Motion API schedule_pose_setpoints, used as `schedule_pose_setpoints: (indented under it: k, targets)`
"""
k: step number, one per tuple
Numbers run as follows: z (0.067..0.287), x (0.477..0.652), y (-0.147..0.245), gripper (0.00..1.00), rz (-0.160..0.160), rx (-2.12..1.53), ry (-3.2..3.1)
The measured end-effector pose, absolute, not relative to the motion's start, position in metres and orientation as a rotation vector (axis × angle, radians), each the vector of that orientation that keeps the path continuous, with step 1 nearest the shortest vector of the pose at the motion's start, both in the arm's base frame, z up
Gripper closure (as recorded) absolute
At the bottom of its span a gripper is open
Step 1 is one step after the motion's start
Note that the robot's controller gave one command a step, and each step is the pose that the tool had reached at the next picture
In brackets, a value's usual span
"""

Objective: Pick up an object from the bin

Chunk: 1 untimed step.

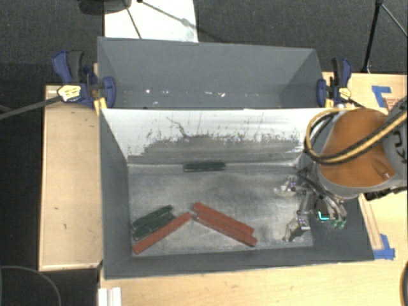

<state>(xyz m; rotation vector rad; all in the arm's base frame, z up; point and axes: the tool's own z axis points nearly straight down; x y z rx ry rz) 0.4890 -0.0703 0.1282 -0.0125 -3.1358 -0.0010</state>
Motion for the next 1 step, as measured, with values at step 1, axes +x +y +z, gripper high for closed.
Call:
schedule_pose_setpoints:
  k: [1]
  targets:
    - [0.1318,0.4911,-0.0702,0.00,0.001,-0.008,-3.144]
